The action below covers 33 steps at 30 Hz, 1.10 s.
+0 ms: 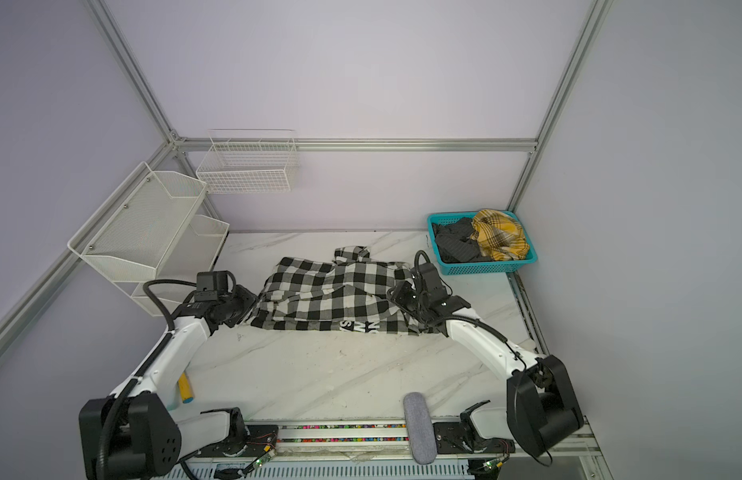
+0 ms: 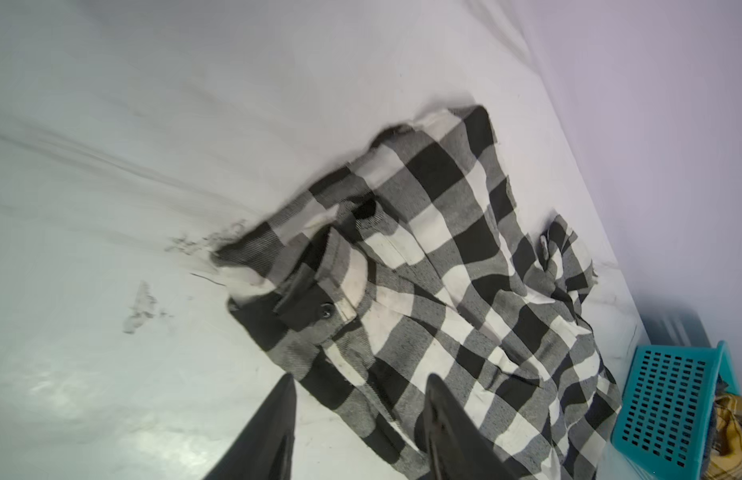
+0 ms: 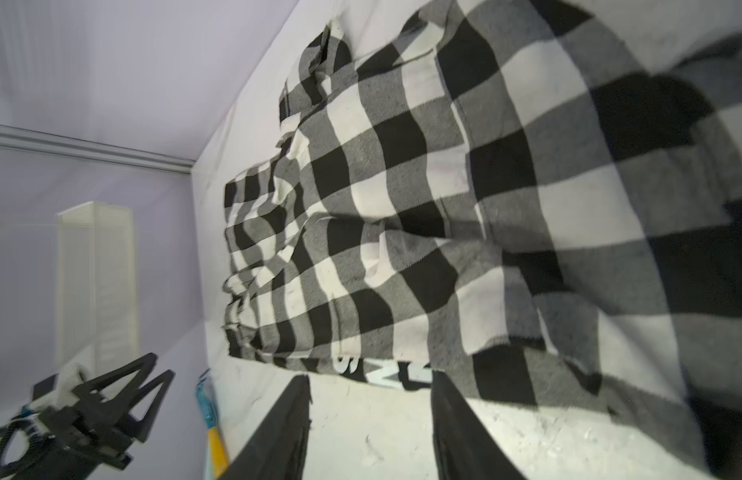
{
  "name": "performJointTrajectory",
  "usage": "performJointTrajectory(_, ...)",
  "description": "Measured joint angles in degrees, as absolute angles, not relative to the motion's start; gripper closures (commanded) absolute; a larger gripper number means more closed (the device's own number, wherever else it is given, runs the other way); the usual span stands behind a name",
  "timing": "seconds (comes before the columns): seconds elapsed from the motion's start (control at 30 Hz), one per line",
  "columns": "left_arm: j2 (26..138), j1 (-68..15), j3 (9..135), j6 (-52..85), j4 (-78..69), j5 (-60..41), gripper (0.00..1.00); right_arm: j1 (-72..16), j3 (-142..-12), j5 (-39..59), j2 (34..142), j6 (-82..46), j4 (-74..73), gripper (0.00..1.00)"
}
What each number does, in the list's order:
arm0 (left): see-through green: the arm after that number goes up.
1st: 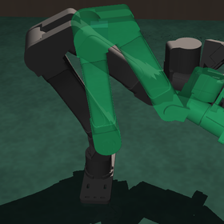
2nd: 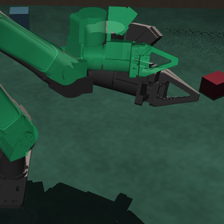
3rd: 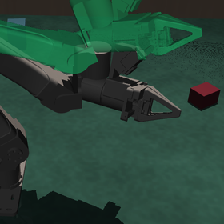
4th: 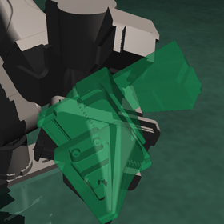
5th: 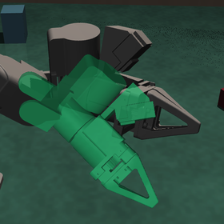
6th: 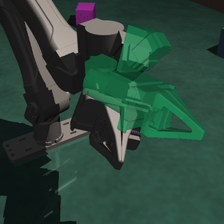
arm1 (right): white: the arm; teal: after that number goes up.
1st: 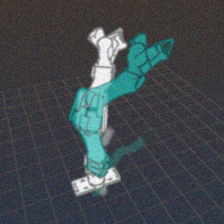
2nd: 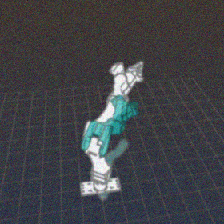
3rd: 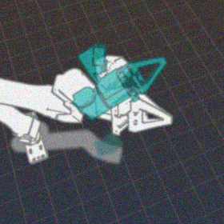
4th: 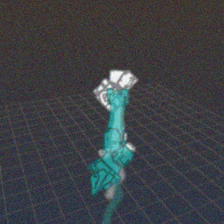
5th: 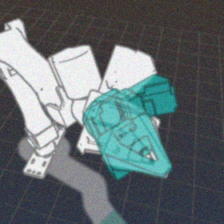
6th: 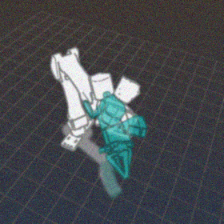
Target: Fold and stack the long sleeve shirts
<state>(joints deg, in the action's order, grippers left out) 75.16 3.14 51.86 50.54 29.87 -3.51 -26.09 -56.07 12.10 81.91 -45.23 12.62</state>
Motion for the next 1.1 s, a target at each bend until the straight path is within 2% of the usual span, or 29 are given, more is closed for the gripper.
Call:
performJointTrajectory(0.2, 95.1, -0.6, 54.3, 51.3, 27.3, -7.8, 0.79, -26.7, -69.2, 9.3, 100.9, -36.4, 19.0, 0.69)
performJointTrajectory(0.4, 99.3, -0.4, 57.6, 51.9, 25.7, -8.4, 0.85, -30.0, -71.6, 5.6, 107.3, -32.2, 20.7, 0.71)
performJointTrajectory(0.57, 95.5, -0.4, 53.6, 52.7, 26.6, -5.8, 0.91, -34.0, -65.5, 3.5, 106.9, -31.1, 18.5, 0.73)
performJointTrajectory(0.8, 75.2, -0.1, 36.4, 54.1, 32.8, -3.9, 0.92, -37.8, -52.5, 3.8, 96.7, -33.0, 14.2, 0.73)
performJointTrajectory(0.9, 66.5, -0.1, 32.3, 55.0, 37.7, -3.3, 0.89, -38.3, -49.1, 5.0, 93.2, -33.8, 15.6, 0.72)
performJointTrajectory(0.97, 63.7, 0.0, 32.2, 54.9, 40.2, -2.7, 0.83, -38.3, -48.6, 5.5, 91.9, -34.0, 18.1, 0.7)
performJointTrajectory(1.0, 63.4, 0.0, 32.4, 54.8, 40.7, -2.7, 0.78, -38.3, -49.1, 5.7, 91.6, -33.9, 19.8, 0.67)
performJointTrajectory(1.03, 63.6, 0.0, 32.9, 54.4, 41.8, -2.7, 0.69, -38.3, -49.9, 5.9, 91.3, -34.0, 21.9, 0.61)
performJointTrajectory(1.1, 65.4, 0.0, 35.5, 53.5, 44.4, -3.3, 0.54, -38.2, -53.4, 5.8, 91.1, -34.1, 26.6, 0.47)
